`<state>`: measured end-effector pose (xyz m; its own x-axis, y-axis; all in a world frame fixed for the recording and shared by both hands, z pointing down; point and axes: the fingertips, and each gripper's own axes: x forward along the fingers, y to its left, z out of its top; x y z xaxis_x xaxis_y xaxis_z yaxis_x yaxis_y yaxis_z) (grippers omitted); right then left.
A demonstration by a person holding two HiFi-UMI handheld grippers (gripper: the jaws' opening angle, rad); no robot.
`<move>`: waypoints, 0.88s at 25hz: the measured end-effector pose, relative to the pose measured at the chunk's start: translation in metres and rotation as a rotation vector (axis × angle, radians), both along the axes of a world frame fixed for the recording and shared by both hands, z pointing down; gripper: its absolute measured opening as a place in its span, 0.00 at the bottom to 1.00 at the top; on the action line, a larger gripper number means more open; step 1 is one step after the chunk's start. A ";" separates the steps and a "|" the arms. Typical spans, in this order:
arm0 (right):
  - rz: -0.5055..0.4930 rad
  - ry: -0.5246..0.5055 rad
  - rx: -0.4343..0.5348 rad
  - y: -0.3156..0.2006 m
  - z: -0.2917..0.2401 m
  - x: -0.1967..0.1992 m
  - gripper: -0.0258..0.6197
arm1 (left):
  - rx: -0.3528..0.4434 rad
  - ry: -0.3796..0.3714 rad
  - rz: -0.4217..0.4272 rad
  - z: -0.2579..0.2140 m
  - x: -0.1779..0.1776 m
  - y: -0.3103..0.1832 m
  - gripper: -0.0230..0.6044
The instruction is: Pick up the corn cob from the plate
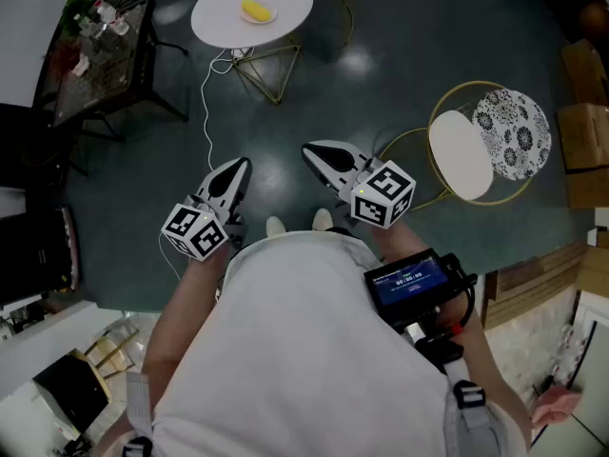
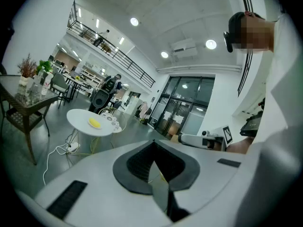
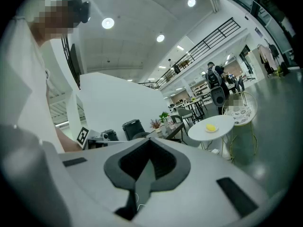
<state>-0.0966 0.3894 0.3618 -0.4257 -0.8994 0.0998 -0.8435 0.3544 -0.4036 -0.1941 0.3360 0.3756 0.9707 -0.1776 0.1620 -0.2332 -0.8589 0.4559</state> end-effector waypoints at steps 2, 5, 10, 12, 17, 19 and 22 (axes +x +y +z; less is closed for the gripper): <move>-0.004 0.007 0.006 -0.002 -0.001 0.001 0.04 | -0.004 -0.004 0.001 0.003 0.001 0.000 0.04; -0.004 0.005 0.026 -0.003 -0.004 0.002 0.04 | -0.005 -0.009 0.009 0.006 0.003 0.002 0.04; 0.005 0.000 0.082 -0.005 -0.016 0.005 0.04 | 0.011 -0.008 0.030 0.002 0.010 0.003 0.04; 0.005 0.014 0.091 -0.005 -0.018 0.006 0.04 | 0.014 -0.006 0.032 0.001 0.012 0.004 0.04; -0.013 0.047 0.083 -0.004 -0.015 0.005 0.04 | 0.016 0.000 0.031 0.000 0.013 0.005 0.04; -0.011 0.051 0.077 -0.004 -0.014 0.005 0.04 | 0.018 0.002 0.028 -0.001 0.011 0.004 0.04; -0.007 0.046 0.074 -0.005 -0.014 0.004 0.04 | 0.020 0.001 0.022 -0.001 0.008 0.005 0.04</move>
